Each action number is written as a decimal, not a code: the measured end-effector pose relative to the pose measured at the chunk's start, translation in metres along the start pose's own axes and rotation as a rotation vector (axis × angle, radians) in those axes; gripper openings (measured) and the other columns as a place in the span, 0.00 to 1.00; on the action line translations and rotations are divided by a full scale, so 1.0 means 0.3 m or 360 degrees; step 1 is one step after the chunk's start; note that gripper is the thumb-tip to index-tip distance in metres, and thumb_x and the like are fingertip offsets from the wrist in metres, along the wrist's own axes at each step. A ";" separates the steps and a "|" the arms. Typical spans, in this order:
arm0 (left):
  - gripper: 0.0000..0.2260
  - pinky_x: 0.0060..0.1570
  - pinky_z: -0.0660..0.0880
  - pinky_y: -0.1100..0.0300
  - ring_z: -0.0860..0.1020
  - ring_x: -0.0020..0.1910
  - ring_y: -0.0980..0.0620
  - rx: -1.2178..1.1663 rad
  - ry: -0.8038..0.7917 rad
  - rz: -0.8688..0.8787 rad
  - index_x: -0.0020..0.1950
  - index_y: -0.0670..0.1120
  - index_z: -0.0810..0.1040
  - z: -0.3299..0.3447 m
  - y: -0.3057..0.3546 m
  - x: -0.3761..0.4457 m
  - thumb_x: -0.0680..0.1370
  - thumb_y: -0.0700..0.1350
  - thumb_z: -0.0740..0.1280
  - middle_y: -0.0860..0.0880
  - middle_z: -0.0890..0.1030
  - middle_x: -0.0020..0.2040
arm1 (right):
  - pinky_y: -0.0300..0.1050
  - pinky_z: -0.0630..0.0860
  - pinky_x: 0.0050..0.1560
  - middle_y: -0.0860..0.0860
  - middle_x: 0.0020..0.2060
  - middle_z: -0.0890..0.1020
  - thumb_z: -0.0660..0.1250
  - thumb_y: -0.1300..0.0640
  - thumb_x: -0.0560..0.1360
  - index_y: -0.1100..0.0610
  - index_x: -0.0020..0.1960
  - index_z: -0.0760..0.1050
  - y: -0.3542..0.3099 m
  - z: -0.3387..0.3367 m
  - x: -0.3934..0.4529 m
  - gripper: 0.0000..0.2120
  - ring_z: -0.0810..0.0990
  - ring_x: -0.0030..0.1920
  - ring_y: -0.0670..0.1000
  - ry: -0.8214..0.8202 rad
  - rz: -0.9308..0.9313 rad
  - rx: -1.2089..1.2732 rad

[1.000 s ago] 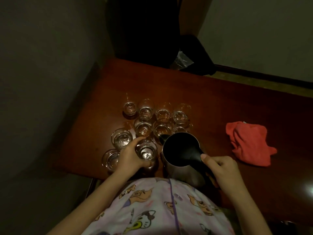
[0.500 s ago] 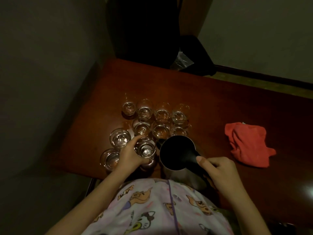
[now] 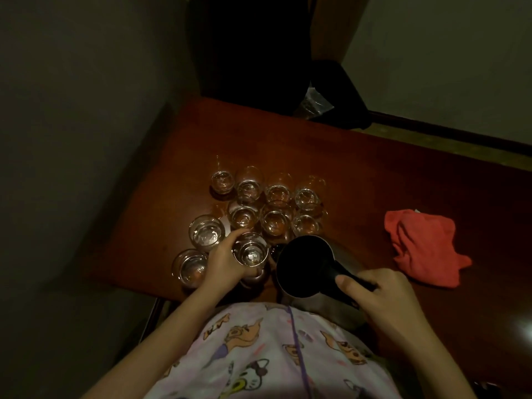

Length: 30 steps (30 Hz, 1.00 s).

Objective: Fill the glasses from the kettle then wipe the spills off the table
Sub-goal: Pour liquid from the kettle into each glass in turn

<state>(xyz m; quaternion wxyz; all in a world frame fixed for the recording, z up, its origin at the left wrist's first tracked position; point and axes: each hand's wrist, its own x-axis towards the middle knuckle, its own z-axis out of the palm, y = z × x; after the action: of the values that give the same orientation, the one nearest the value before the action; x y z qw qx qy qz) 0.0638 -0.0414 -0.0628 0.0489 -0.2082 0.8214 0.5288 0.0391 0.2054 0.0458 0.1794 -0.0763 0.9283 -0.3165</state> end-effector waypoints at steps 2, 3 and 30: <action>0.35 0.43 0.66 0.78 0.73 0.51 0.62 -0.0013 -0.0007 0.0000 0.63 0.49 0.73 0.005 0.001 -0.002 0.58 0.37 0.80 0.57 0.76 0.53 | 0.46 0.56 0.30 0.50 0.17 0.63 0.57 0.33 0.58 0.55 0.21 0.63 -0.006 -0.009 -0.004 0.25 0.61 0.22 0.47 -0.0011 -0.0007 0.0001; 0.35 0.43 0.66 0.79 0.72 0.50 0.64 -0.0016 -0.0014 0.0002 0.63 0.49 0.73 0.008 0.003 -0.005 0.58 0.37 0.80 0.58 0.76 0.53 | 0.46 0.56 0.29 0.50 0.17 0.63 0.56 0.33 0.57 0.55 0.21 0.64 -0.007 -0.012 -0.005 0.25 0.61 0.21 0.47 -0.0016 -0.0010 -0.0008; 0.36 0.42 0.66 0.81 0.74 0.52 0.60 -0.0020 -0.0019 -0.0001 0.63 0.50 0.74 0.027 -0.001 -0.006 0.57 0.35 0.79 0.56 0.77 0.53 | 0.47 0.57 0.29 0.52 0.19 0.64 0.63 0.35 0.65 0.61 0.24 0.67 -0.014 -0.023 0.004 0.29 0.63 0.22 0.50 -0.0088 -0.0051 -0.0275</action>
<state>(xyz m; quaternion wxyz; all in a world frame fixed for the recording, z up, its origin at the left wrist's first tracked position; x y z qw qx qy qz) 0.0643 -0.0338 -0.0659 0.0527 -0.2056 0.8177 0.5351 0.0356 0.2056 0.0531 0.1925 -0.1151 0.9455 -0.2359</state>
